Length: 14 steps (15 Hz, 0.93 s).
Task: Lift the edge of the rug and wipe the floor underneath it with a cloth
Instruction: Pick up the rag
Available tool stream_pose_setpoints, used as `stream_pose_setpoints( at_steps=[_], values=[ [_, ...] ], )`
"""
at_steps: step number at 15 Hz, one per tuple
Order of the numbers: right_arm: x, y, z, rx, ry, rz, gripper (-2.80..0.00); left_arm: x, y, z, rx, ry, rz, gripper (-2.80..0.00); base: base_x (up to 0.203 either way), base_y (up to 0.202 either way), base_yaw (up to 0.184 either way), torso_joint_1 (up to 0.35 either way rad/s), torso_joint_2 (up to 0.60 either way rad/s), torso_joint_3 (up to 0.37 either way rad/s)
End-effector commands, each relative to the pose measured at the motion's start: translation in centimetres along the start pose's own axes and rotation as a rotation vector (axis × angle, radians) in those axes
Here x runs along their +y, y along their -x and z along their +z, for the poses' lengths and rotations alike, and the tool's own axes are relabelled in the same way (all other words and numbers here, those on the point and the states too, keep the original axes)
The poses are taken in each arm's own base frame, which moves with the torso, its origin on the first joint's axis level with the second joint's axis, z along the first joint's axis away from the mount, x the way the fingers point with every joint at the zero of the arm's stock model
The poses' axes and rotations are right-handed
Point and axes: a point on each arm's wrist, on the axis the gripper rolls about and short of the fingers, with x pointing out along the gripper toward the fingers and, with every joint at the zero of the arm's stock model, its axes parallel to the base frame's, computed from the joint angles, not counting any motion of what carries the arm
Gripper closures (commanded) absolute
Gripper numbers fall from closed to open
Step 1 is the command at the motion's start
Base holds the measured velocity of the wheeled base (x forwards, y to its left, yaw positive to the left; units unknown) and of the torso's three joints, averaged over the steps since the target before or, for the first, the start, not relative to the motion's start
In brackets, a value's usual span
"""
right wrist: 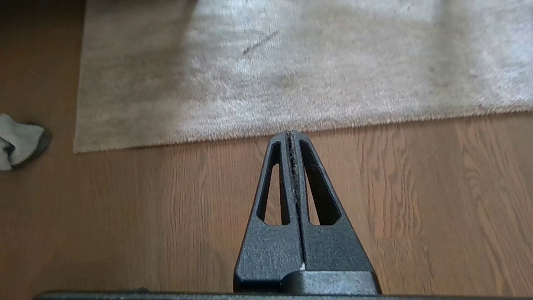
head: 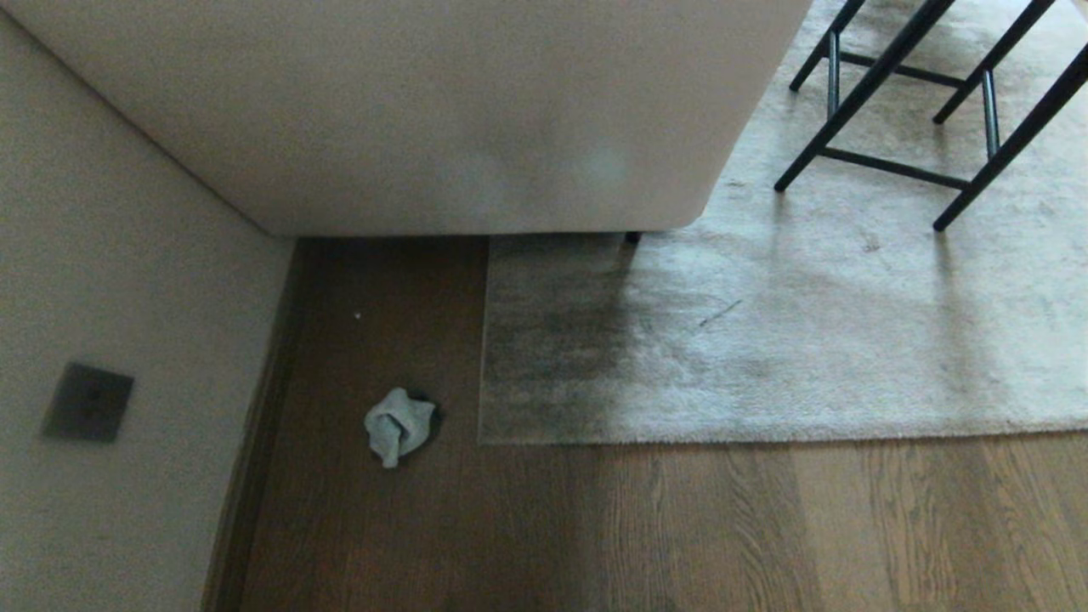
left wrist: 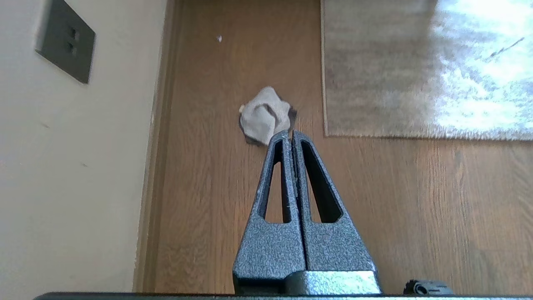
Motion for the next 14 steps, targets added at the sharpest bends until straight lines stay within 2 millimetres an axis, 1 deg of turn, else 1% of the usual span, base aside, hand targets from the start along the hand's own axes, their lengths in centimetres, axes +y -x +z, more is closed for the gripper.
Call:
stream_pose_setpoints(
  at_steps=[1,14],
  values=[
    [0.0,0.0,0.0,0.0,-0.001,0.0,0.0,0.0,0.0,0.0,0.0,0.001,-0.001,0.0,0.0,0.0,0.0,0.006,0.01,-0.196],
    [0.0,0.0,0.0,0.0,-0.001,0.0,0.0,0.0,0.0,0.0,0.0,-0.001,-0.001,0.0,0.0,0.0,0.0,0.001,0.0,-0.196]
  ],
)
